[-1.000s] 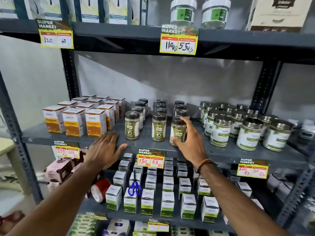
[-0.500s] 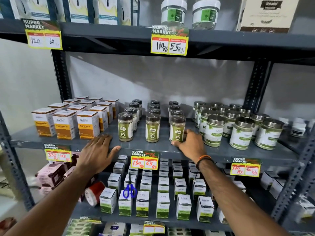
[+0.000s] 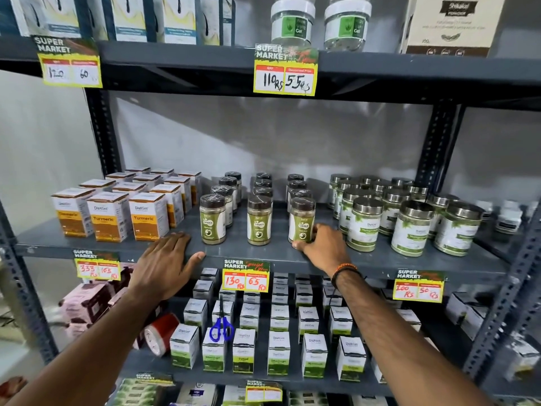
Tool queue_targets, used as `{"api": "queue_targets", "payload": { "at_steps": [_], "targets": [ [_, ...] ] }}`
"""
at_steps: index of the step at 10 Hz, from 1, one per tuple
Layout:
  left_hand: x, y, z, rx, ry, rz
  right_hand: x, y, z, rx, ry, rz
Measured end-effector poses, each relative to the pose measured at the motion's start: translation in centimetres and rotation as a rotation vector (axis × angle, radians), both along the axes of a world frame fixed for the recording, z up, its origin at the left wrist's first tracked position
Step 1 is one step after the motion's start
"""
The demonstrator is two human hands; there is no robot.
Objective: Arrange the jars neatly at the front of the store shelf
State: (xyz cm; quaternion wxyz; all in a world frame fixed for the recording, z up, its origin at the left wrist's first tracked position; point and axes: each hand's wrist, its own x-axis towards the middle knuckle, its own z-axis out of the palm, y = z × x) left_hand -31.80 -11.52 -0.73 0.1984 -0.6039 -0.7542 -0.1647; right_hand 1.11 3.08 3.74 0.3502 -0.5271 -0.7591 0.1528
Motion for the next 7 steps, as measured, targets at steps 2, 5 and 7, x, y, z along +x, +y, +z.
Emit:
{"api": "queue_targets", "payload": {
  "at_steps": [2, 5, 7],
  "targets": [
    [-0.1, 0.0, -0.1, 0.011, 0.005, 0.003, 0.0, 0.0, 0.0, -0.014, -0.002, -0.017],
    [-0.5, 0.5, -0.7, 0.008, -0.021, 0.004, 0.0, 0.4, -0.2, -0.015, -0.003, -0.023],
    [0.0, 0.0, -0.1, -0.030, -0.050, -0.042, 1.3, -2.2, 1.4, 0.001, 0.065, -0.028]
  ]
}}
